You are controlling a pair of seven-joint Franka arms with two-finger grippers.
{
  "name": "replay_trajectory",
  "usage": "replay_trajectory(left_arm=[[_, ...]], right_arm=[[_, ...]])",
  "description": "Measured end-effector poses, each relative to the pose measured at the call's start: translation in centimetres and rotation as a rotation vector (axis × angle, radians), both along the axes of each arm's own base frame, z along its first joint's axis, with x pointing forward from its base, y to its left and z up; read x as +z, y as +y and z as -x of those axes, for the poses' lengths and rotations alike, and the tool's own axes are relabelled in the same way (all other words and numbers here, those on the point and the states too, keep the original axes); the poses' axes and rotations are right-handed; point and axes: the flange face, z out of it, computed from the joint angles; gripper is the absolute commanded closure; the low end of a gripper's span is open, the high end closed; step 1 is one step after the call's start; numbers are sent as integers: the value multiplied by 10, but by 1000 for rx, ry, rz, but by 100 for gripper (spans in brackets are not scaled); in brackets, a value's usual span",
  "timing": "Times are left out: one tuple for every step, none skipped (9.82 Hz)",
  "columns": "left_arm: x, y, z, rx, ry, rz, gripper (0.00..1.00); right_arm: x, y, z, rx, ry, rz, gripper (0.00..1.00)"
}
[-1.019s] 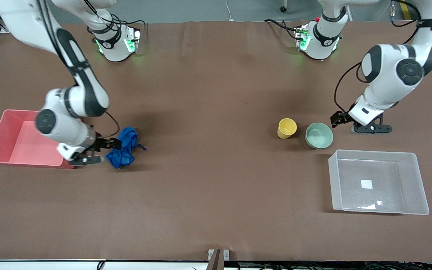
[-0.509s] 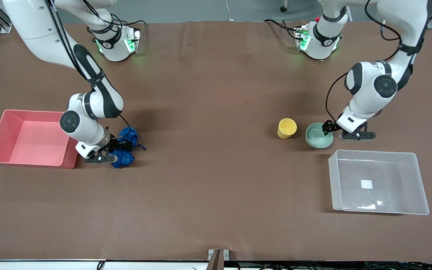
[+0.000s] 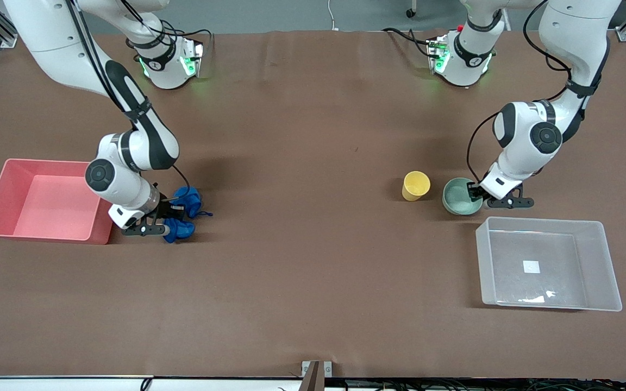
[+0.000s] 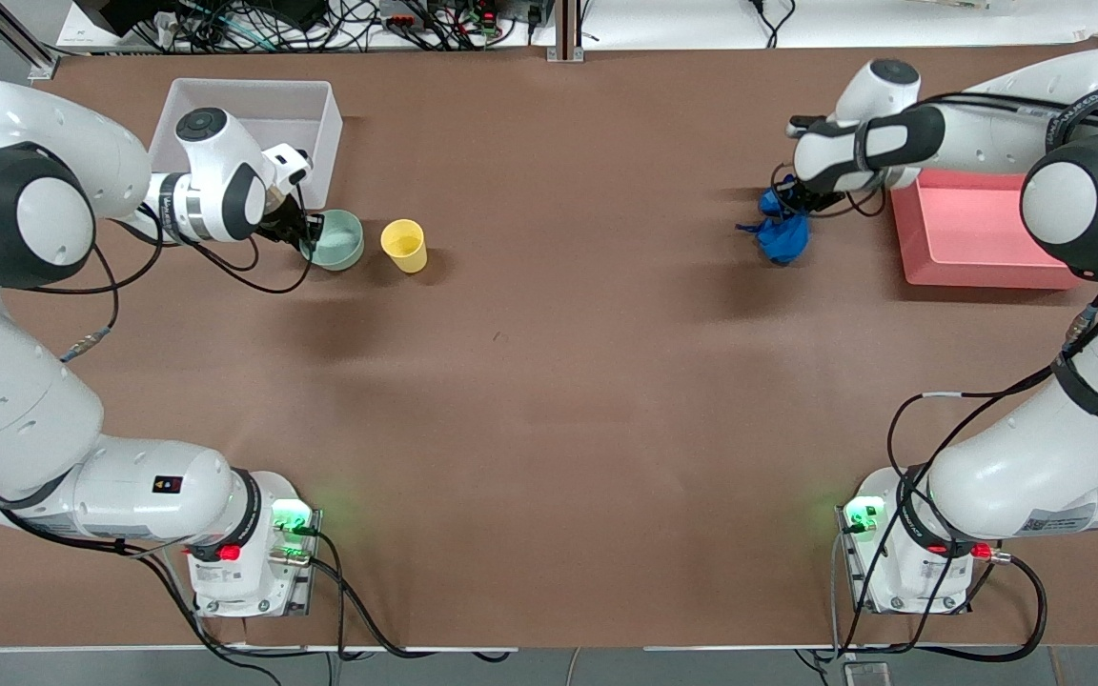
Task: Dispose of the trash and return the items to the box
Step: 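Carry the cloth into the pink bin while the left gripper carries the bowl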
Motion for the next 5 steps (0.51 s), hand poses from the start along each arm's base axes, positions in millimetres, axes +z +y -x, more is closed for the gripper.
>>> replay_trajectory(left_arm=[[4, -1, -3, -2, -12, 1, 100], [15, -1, -8, -3, -35, 3, 100], [32, -2, -13, -2, -57, 4, 100], [56, -1, -17, -2, -52, 5, 100], [93, 1, -23, 2, -33, 5, 100]], right_arm=[[45, 6, -24, -14, 61, -1, 99], [108, -1, -50, -22, 94, 0, 99], [167, -29, -65, -19, 116, 28, 99], [213, -77, -71, 7, 111, 97, 99], [241, -136, -70, 42, 100, 154, 99]])
